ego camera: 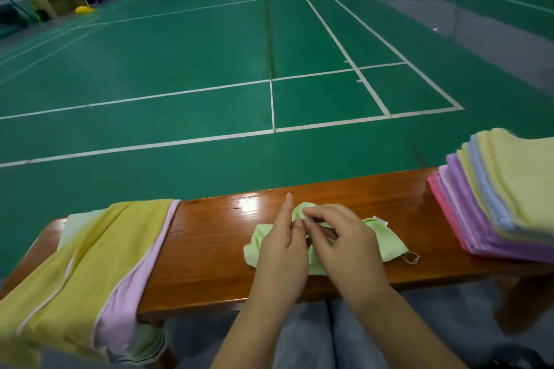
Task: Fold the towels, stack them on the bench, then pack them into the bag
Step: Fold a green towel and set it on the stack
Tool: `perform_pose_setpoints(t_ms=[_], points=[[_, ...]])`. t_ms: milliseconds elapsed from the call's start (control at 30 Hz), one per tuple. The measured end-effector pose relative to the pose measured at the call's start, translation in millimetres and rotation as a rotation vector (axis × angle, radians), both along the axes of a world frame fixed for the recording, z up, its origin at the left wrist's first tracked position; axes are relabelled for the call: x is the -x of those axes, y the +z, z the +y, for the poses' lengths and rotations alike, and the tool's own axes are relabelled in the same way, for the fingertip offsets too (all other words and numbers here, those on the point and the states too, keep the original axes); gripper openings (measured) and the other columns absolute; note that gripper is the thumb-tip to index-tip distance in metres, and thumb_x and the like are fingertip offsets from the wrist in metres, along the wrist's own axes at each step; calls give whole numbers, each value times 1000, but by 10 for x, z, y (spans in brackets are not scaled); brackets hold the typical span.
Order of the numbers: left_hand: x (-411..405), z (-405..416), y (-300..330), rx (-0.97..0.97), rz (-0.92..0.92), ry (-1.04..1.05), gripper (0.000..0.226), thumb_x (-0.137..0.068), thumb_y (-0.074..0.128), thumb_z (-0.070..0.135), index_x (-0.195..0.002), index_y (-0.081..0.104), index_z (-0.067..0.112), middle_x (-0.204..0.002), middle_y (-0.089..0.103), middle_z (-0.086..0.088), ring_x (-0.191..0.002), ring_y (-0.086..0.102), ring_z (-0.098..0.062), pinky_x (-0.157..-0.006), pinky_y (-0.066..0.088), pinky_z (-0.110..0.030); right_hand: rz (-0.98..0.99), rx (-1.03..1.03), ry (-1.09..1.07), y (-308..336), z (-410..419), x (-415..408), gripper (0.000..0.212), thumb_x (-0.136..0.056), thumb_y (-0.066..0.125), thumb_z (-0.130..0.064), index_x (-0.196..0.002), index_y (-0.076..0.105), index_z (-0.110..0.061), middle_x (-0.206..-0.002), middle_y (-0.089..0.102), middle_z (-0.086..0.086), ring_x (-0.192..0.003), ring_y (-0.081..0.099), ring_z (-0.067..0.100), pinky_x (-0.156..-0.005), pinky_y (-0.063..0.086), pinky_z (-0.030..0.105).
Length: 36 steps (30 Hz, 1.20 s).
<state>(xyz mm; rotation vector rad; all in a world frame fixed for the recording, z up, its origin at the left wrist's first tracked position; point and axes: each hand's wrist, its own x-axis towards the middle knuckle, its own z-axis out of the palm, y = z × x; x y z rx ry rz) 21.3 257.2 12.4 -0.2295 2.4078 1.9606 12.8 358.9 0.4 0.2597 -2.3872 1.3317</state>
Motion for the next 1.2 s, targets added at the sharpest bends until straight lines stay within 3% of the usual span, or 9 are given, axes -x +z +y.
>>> perform_pose_setpoints(t_ms=[100, 233, 333, 600, 700, 800, 867, 1000, 1200], points=[[-22, -7, 9, -93, -45, -16, 49, -101, 40, 31, -145, 24, 46, -144, 44, 9, -127, 48, -8, -110, 39, -35, -20, -42, 80, -11, 23, 7, 26, -84, 63, -11, -110, 69, -16, -108, 65, -7, -98, 61, 7, -85, 54, 28], [-8, -27, 22, -125, -74, -51, 47, -76, 37, 83, -120, 22, 76, -141, 50, -10, -127, 52, -17, -110, 40, -37, -100, -143, 133, -15, 79, 76, 29, -84, 65, -6, -110, 66, -19, -108, 62, -8, -100, 58, 8, -87, 53, 30], [10, -49, 38, -98, -63, -73, 44, -85, 27, 71, -128, 16, 71, -141, 39, -27, -128, 49, -28, -108, 42, -34, -104, -261, 138, 16, 41, 90, 33, -84, 63, -6, -114, 62, -20, -112, 59, -8, -105, 53, 10, -89, 49, 28], [-41, -173, -43, -26, -27, -177, 92, -53, 13, 101, -137, 13, 63, -150, 37, 9, -137, 37, -6, -116, 31, -35, -74, -314, 125, 12, -97, 98, 28, -81, 65, -5, -104, 64, -20, -103, 60, -9, -96, 56, 13, -74, 51, 29], [-80, -230, -62, -76, 2, -165, 75, -62, 27, 96, -130, 23, 65, -148, 41, 11, -133, 42, -3, -113, 35, -35, -139, -155, 117, 91, -41, 134, 22, -82, 61, -3, -94, 67, -20, -94, 64, -11, -88, 58, 8, -76, 49, 23], [-68, -341, -107, 122, 113, -90, 29, -89, 54, 53, -117, 47, 56, -122, 57, 21, -112, 55, 4, -92, 48, -21, -305, 153, 162, 279, 2, 171, 20, -82, 60, -3, -85, 67, -21, -85, 68, -9, -81, 63, 4, -71, 51, 17], [-36, -445, -149, 314, 232, -34, 36, -88, 65, 32, -112, 50, 54, -110, 50, 22, -103, 53, 1, -85, 47, -17, -354, 339, 200, 420, 19, 195, 24, -83, 58, 2, -82, 67, -20, -79, 70, -4, -76, 65, 7, -65, 52, 18], [27, -601, -175, 479, 255, -42, 63, -77, 75, 40, -131, 42, 47, -127, 28, 18, -120, 28, 3, -100, 26, -11, -387, 457, 363, 715, 82, 195, 24, -84, 55, 9, -84, 67, -13, -70, 67, -9, -67, 62, 3, -60, 48, 15], [67, -735, 76, 210, 234, -147, 66, -69, 75, 47, -125, 43, 58, -148, 26, 23, -136, 30, 0, -110, 32, -31, -456, 704, 493, 967, 187, 192, 35, -83, 42, 17, -78, 63, -11, -63, 60, -2, -54, 54, 7, -50, 46, 18]])
